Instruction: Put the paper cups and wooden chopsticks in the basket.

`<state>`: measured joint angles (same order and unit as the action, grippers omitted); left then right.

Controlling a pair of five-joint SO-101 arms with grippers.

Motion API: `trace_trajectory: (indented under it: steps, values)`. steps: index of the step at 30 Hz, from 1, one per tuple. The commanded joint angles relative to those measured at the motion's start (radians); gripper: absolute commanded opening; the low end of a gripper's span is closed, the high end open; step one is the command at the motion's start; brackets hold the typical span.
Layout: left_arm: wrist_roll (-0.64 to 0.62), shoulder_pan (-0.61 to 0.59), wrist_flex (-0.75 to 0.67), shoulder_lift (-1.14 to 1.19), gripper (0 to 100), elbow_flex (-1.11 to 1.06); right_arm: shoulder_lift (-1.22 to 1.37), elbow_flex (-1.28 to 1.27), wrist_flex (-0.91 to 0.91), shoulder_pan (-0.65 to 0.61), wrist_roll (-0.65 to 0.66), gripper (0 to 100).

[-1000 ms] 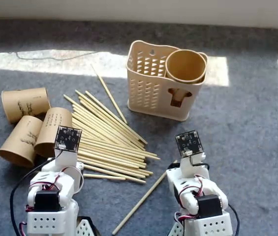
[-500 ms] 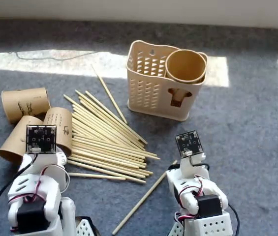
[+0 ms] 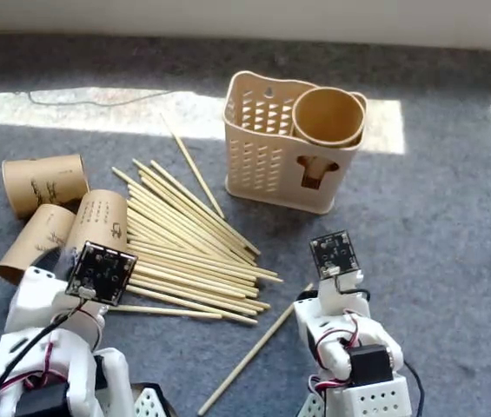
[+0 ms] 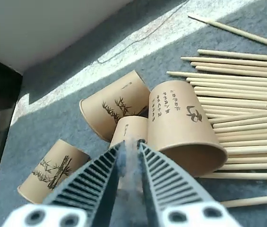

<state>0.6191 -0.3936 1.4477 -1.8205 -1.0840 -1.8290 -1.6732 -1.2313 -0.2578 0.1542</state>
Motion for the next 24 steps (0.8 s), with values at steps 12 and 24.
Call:
trace_trajectory:
  steps: [12,24]
  values:
    - [0.282,-0.088,-0.054,0.605,23,0.176,-0.007,-0.097,-0.005,-0.001,-0.006,0.5]
    - [0.371,-0.087,-0.315,0.918,20,0.179,-0.007,-0.097,-0.005,0.038,-0.005,0.5]
